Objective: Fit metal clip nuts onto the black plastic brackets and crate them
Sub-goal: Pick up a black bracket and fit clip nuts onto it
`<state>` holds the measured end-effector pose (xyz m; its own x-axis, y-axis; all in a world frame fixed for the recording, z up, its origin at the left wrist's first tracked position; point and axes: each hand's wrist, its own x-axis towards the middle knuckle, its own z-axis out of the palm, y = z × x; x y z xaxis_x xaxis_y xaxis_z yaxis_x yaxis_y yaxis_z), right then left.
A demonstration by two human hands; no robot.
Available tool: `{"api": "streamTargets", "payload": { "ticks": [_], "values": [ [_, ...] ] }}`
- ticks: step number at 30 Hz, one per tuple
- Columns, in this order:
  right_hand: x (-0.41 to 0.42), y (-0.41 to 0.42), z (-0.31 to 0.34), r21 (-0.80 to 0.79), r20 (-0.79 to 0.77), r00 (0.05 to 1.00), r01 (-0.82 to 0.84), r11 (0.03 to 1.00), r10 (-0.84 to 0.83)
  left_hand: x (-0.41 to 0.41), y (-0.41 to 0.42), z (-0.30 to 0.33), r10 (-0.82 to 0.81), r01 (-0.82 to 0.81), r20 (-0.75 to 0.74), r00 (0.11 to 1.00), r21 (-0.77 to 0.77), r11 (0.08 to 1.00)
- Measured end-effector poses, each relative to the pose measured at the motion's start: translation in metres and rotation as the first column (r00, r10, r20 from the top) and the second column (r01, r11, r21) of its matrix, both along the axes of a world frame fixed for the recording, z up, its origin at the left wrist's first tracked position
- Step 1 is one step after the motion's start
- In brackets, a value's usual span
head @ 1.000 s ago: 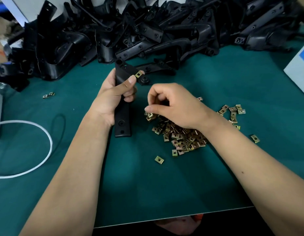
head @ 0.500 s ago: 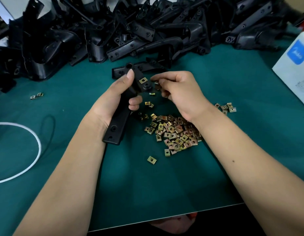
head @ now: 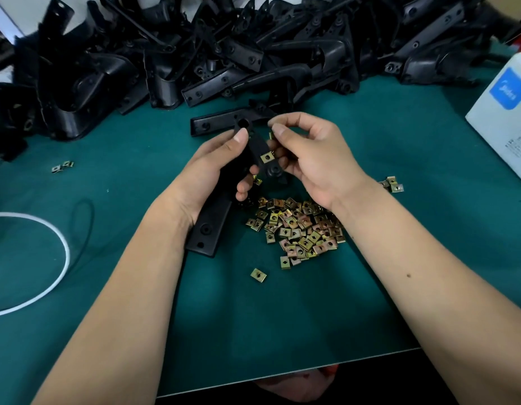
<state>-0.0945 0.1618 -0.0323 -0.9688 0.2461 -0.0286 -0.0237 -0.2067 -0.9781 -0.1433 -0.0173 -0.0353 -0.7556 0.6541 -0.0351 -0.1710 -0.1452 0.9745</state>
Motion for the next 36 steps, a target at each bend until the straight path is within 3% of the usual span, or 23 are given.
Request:
{"api": "streamTargets", "payload": {
  "ticks": [16,36],
  "values": [
    [0.004,0.002,0.001,0.189,-0.113,0.990,-0.062,0.980,0.085,-0.003,-0.010,-0.001,-0.027,0.027,-0.045,0.999,-0.018,0.999],
    [0.005,0.001,0.003,0.142,-0.089,0.993,-0.066,0.988,0.079,-0.002,-0.008,0.002,-0.061,0.046,-0.120,0.991,-0.129,0.991]
  ]
}}
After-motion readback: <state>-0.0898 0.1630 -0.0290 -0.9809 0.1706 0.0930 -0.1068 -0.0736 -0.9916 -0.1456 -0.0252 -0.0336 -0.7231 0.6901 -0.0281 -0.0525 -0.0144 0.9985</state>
